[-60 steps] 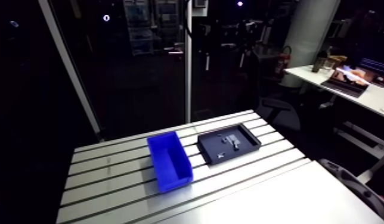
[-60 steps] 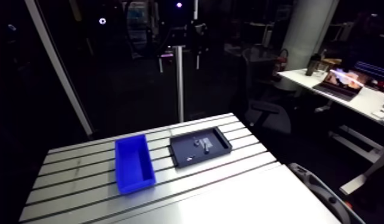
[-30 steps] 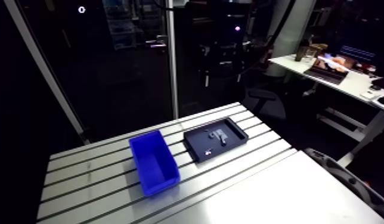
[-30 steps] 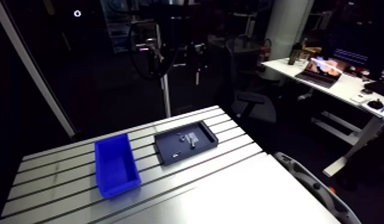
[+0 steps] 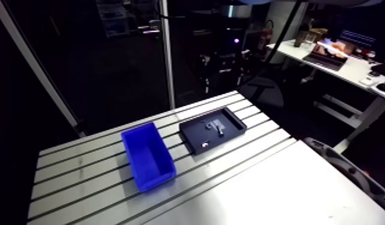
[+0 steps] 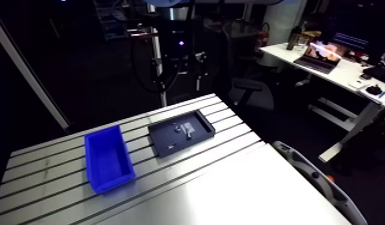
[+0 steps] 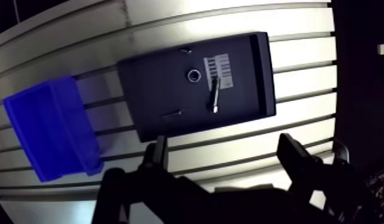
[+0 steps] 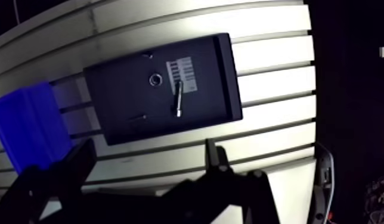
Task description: Pick up the M10 bolt from the tray and put it into the blue bin.
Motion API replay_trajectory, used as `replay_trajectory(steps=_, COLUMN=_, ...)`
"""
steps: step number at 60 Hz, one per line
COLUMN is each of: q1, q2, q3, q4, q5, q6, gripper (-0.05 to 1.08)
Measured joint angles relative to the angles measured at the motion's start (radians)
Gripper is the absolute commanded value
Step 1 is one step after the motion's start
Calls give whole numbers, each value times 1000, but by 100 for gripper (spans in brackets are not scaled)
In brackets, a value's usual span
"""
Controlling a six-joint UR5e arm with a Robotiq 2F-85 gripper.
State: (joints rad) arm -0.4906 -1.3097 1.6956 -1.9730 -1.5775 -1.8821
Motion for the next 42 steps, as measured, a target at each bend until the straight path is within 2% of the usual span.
replay_trajectory(steps=30, q1=-31, q2=61, q3=47, q4=-72, q5=1, q6=16, gripper=2)
replay_trajectory(steps=42, q1=-32, q2=82, q3=54, q4=-75, q5=3, q6=21, gripper=14)
